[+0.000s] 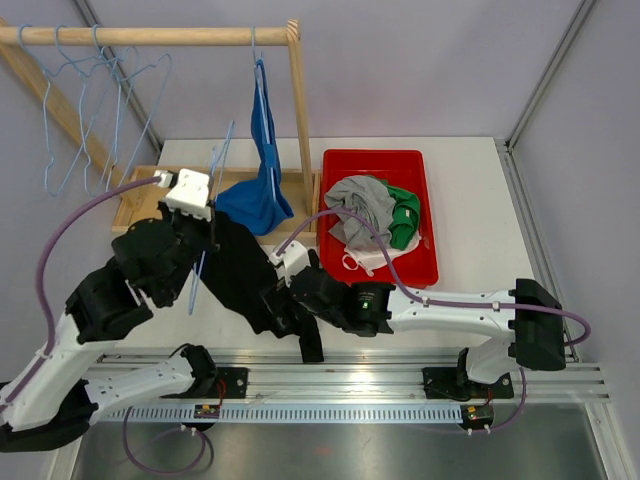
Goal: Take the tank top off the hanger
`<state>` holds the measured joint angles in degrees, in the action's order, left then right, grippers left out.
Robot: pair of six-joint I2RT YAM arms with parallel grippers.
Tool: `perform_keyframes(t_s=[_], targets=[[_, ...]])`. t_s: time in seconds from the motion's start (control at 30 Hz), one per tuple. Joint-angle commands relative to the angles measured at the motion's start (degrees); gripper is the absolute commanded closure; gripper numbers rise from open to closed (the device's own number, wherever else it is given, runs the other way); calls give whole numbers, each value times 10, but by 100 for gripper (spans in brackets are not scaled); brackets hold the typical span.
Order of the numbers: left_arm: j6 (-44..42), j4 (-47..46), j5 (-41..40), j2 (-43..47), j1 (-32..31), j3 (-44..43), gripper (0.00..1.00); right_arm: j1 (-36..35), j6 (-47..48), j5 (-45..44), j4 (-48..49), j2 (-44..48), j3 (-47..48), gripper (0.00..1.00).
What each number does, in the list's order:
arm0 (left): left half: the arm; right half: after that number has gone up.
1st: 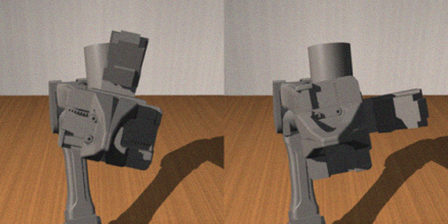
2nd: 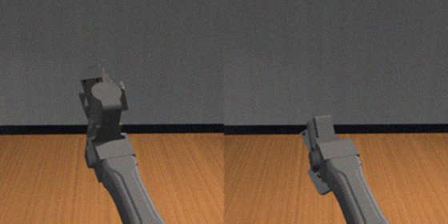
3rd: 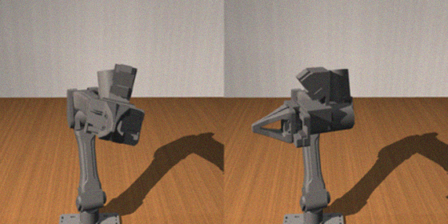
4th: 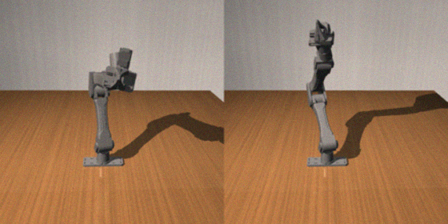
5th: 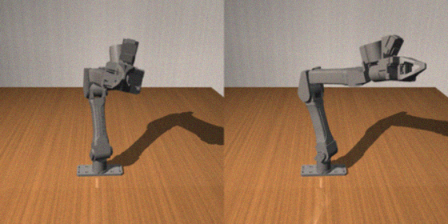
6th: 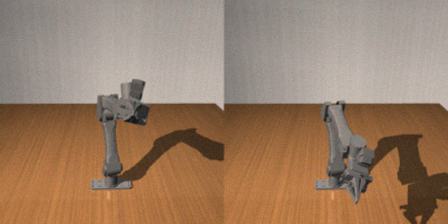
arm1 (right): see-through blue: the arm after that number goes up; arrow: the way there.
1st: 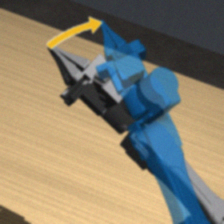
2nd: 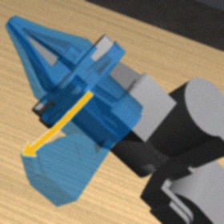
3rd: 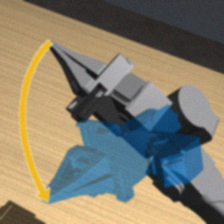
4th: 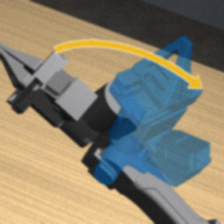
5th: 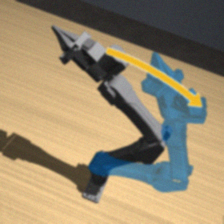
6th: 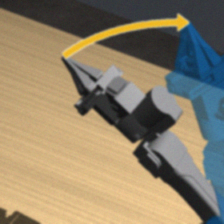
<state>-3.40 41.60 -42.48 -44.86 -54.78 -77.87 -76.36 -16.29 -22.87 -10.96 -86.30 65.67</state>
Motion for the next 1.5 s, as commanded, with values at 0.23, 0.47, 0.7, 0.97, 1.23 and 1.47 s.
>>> perform_keyframes(t_s=[0.23, 0.47, 0.7, 0.97, 1.23, 1.47], targets=[[15, -58, 200, -83, 199, -70, 100, 9, -5, -8, 28, 57, -36, 1], [54, -74, 386, -177, 382, -175, 100, 16, -4, -9, 35, 90, -60, 1], [120, -102, 585, -274, 548, -249, 100, 17, -7, -13, 33, 129, -94, 0], [137, -128, 638, -339, 597, -311, 100, 22, -8, -24, 26, 162, -119, 0], [169, -153, 656, -367, 636, -340, 100, 26, -14, -22, 29, 155, -131, 1], [181, -150, 673, -413, 667, -348, 100, 27, -18, -21, 27, 151, -134, 1]])
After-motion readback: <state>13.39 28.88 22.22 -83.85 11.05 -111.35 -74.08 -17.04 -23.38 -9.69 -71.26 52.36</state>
